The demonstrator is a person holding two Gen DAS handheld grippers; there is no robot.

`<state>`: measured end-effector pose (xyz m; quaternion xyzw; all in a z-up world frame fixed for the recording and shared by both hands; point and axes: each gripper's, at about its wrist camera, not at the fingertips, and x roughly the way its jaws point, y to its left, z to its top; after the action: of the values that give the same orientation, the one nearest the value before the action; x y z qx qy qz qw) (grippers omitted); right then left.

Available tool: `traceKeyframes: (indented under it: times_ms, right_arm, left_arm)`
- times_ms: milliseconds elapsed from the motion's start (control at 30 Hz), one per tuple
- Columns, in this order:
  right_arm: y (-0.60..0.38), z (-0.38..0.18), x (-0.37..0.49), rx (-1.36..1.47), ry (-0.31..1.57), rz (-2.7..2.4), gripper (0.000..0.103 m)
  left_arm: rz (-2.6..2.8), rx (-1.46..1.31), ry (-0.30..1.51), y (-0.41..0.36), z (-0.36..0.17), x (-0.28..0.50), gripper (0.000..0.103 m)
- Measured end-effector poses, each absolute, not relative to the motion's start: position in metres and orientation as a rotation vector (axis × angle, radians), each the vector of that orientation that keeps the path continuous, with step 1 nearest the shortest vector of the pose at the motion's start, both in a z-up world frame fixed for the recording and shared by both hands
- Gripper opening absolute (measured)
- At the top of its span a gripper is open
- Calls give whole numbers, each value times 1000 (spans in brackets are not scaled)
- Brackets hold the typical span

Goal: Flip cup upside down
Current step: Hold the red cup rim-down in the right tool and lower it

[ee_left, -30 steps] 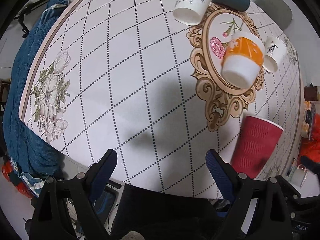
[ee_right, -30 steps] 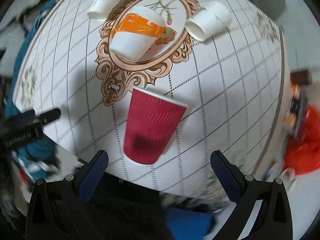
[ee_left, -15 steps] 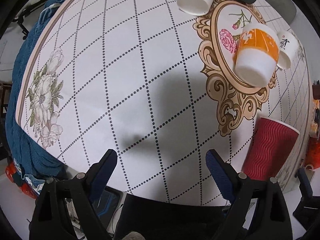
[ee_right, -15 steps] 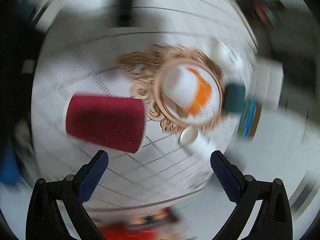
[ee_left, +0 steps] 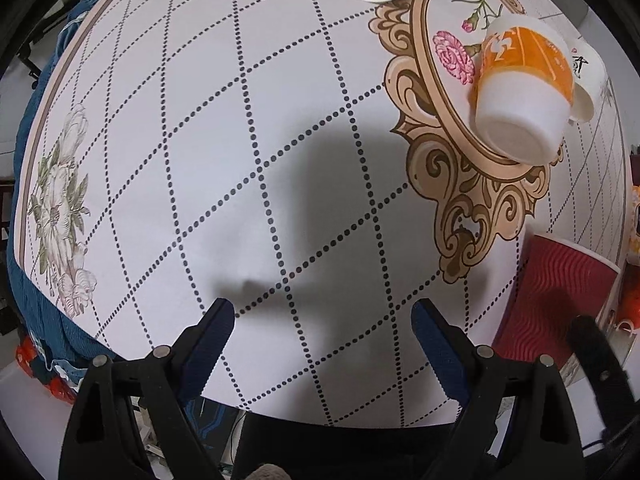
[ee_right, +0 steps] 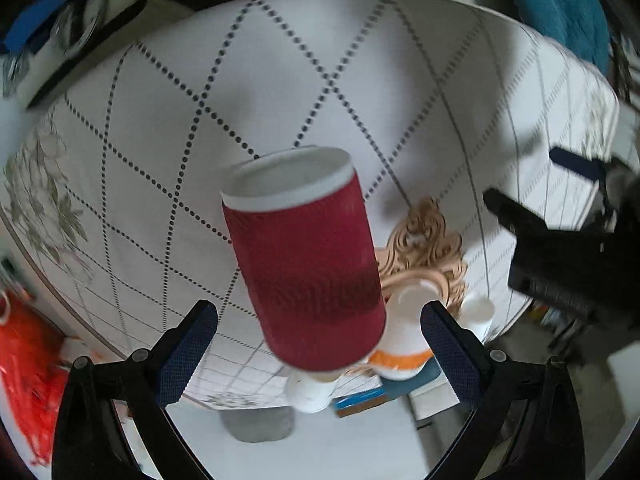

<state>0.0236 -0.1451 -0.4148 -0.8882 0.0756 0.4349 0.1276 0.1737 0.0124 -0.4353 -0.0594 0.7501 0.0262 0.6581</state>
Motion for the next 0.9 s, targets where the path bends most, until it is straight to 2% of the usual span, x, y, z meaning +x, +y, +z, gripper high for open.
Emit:
traceKeyframes:
  times_ms: [433, 667, 900]
  right_arm:
    - [-136, -445, 32, -2650, 145, 1328, 99]
    - [-128, -460, 35, -2669, 134, 1322, 80]
    - [-120, -466, 39, -2659, 131, 1321, 80]
  left_arm:
    - [43, -141, 1736, 21, -465, 185, 91]
    - [44, -142, 1738, 40, -468, 186, 91]
    - [48, -148, 1742, 56, -473, 186, 91]
